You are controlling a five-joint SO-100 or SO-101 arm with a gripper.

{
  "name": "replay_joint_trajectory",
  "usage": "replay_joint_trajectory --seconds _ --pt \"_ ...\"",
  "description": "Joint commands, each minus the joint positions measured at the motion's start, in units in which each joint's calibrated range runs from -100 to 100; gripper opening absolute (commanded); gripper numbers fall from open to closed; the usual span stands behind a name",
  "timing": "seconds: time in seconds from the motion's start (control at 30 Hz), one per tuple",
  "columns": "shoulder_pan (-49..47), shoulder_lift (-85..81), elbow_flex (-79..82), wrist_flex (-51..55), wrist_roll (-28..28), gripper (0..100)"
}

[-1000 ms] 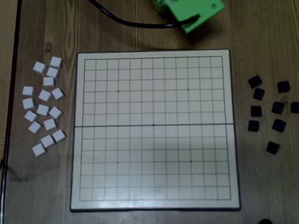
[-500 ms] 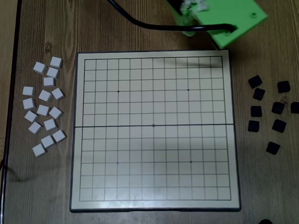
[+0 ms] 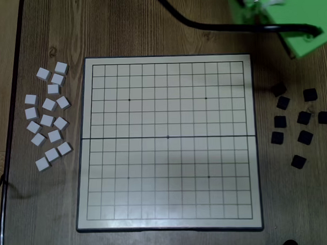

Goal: Grasp a Black stone and put it on the board on position (0,0).

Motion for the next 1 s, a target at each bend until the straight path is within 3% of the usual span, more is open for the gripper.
replay_joint_trajectory --seconds 0.0,0.27,0.97 --pt "-3.54 2.82 -10.02 3.17 -3.81 6" --pt "-6.28 7.99 -10.70 0.85 -5.76 6" --pt "-4.82 16.22 -12.63 -4.27 -4.49 6"
